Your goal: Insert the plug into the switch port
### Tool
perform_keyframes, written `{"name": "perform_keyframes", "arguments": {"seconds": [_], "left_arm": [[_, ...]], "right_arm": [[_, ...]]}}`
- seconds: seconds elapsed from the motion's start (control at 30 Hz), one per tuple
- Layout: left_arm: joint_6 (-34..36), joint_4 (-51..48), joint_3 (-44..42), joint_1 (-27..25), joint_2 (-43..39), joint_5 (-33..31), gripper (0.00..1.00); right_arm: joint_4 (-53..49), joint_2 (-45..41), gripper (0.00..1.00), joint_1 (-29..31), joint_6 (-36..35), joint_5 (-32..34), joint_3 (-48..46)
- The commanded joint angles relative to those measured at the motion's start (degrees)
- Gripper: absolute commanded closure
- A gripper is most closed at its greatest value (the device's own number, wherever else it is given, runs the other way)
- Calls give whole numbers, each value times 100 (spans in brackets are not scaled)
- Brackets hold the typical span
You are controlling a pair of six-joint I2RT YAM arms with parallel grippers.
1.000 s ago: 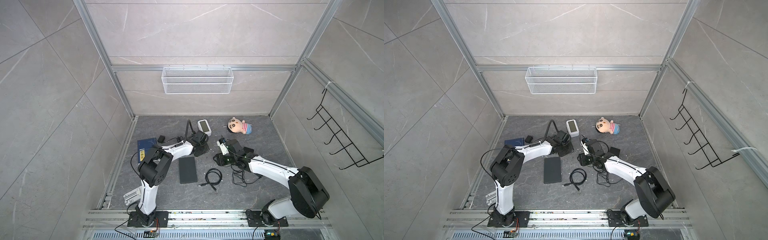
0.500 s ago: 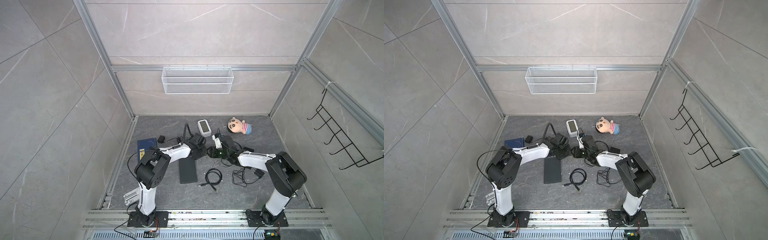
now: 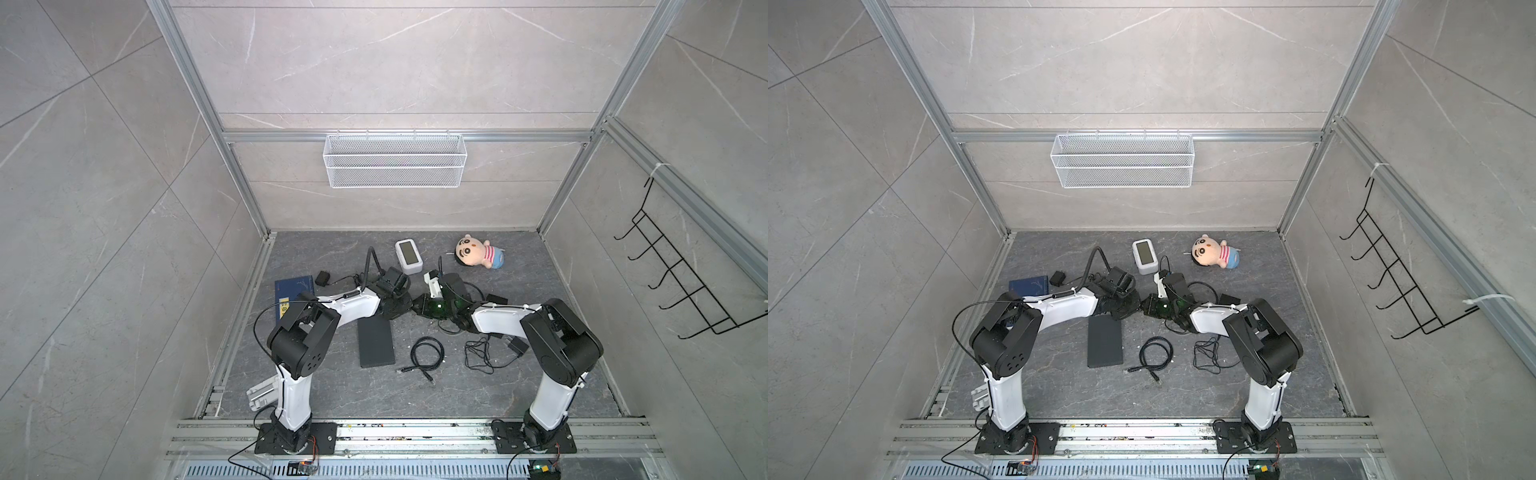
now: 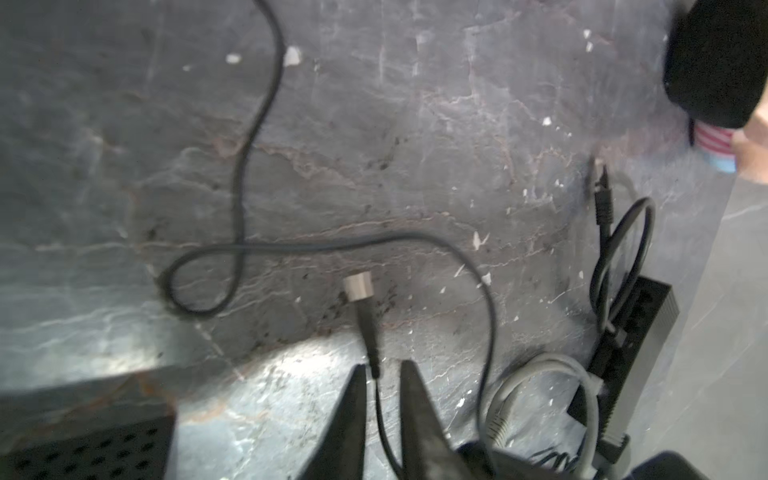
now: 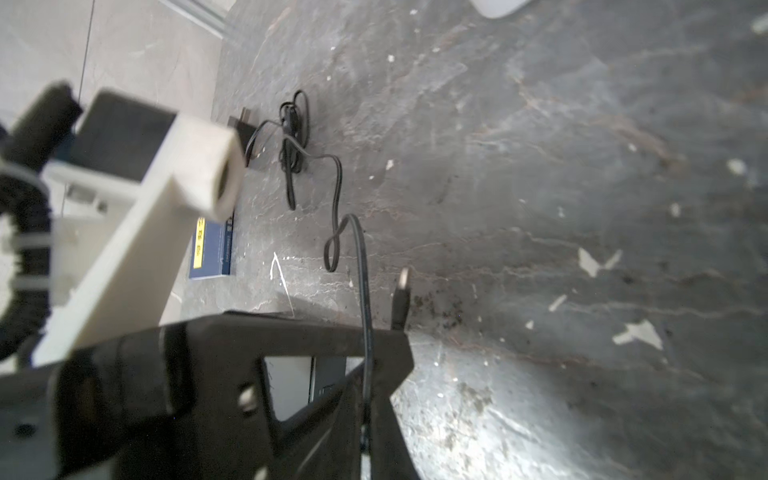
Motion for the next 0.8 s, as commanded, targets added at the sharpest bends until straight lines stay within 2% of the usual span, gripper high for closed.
{"name": "perform_keyframes", "arguments": {"seconds": [0.0, 0.1, 0.17, 0.23, 0.33, 0.5, 0.77], "left_arm": [[411, -68, 48, 90, -476, 288, 66], [1733, -888, 350, 199, -584, 536, 63], [2735, -1760, 684, 207, -528, 412, 64], [3629, -2125, 722, 213, -521, 280, 68], [4685, -1974, 450, 211, -655, -108, 70], [6382, -1162, -131, 33, -912, -336, 66], [8173, -515, -392, 6, -934, 255, 64]], "right_arm": [[-114, 100, 94, -76, 254, -151, -95], [-152, 96, 94, -190, 233, -236, -136], [-150, 63, 94, -249, 234, -317, -167], [-180, 21, 94, -283, 220, -349, -163], [-239, 9, 94, -331, 226, -451, -125], [-236, 16, 94, -478, 284, -840, -112], [-68, -42, 93, -609, 551, -1388, -125]]}}
